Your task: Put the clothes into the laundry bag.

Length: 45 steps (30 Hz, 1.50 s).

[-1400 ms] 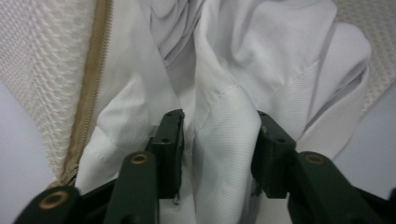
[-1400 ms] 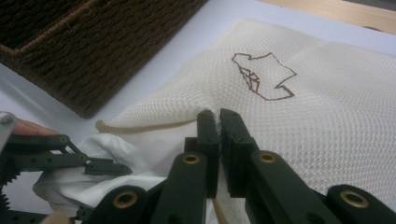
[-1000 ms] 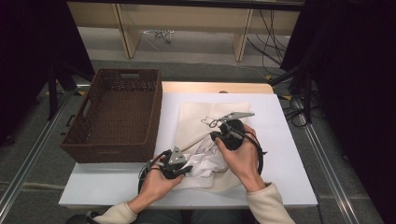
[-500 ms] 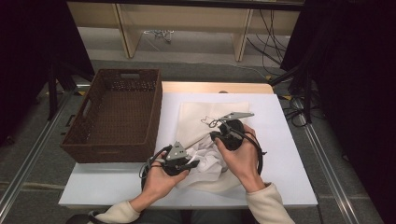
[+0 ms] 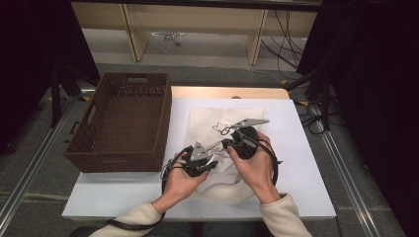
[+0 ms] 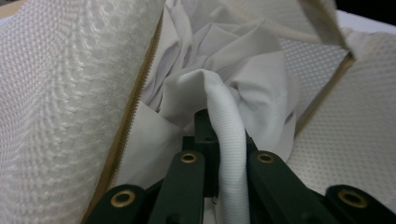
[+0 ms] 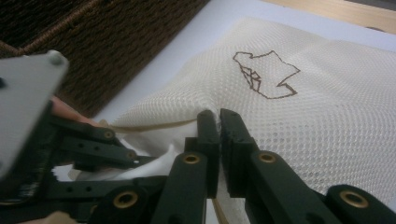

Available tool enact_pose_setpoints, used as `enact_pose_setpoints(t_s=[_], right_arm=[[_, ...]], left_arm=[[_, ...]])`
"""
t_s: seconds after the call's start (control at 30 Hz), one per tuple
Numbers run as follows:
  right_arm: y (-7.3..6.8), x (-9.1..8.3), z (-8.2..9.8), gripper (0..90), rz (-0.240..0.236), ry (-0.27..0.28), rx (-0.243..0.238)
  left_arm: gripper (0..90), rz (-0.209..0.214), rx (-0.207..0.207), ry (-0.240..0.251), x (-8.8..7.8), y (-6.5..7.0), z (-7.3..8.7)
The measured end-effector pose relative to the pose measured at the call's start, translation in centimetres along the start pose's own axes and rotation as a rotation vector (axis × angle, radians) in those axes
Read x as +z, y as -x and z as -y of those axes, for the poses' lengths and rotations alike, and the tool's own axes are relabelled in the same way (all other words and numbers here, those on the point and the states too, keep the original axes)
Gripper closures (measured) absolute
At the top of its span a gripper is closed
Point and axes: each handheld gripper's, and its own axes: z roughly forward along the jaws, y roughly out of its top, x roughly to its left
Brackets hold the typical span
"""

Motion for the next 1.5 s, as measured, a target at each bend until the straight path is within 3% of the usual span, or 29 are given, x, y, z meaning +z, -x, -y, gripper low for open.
enact_pose_setpoints(t_s=[0.03,0.13,0.27,0.37,0.43,0.47,0.63,0.67,0.8,1.0,1.2,1.37,1.5], right_arm=[[-0.1,-0.1,0.0,88.2,0.000,-0.018,0.022],[0.0,-0.1,0.0,88.2,-0.006,-0.014,0.017],[0.0,-0.1,0.0,88.2,-0.017,-0.019,0.032],[0.0,-0.1,0.0,88.2,-0.006,-0.015,0.018],[-0.1,-0.2,0.0,88.2,-0.006,-0.023,0.058],[0.0,-0.2,0.0,88.2,-0.002,-0.019,0.042],[0.0,-0.3,0.0,88.2,-0.005,-0.019,0.049],[0.0,-0.3,0.0,88.2,-0.004,-0.019,0.048],[0.0,-0.3,0.0,88.2,0.003,-0.015,0.052],[0.1,-0.3,0.0,88.2,0.000,-0.001,0.046],[0.1,-0.3,0.0,88.1,-0.002,-0.004,0.047],[0.1,-0.3,0.0,88.1,-0.002,-0.010,0.051],[0.0,-0.3,0.0,88.1,-0.001,-0.023,0.058]], left_arm=[[86.3,-0.008,0.008,-0.012,0.3,-0.1,0.1],[85.5,0.004,0.014,-0.030,0.6,-0.1,0.5],[79.2,-0.005,0.030,-0.022,0.3,0.2,0.8],[67.1,0.010,0.043,-0.015,-0.3,0.5,0.9],[59.0,0.018,0.050,-0.016,-0.7,0.6,1.0],[55.3,0.018,0.075,-0.022,-1.0,0.6,1.1],[41.7,0.015,0.096,-0.016,-2.0,0.8,1.5],[39.3,0.019,0.116,-0.015,-2.7,0.8,1.5],[33.8,0.032,0.117,-0.010,-3.5,1.2,1.8],[33.5,0.034,0.155,-0.021,-4.6,1.6,2.7],[33.6,0.020,0.193,-0.070,-3.8,1.6,3.6],[36.2,-0.019,0.240,-0.121,-2.7,1.4,4.3],[43.6,-0.040,0.255,-0.131,-2.3,1.2,4.4]])
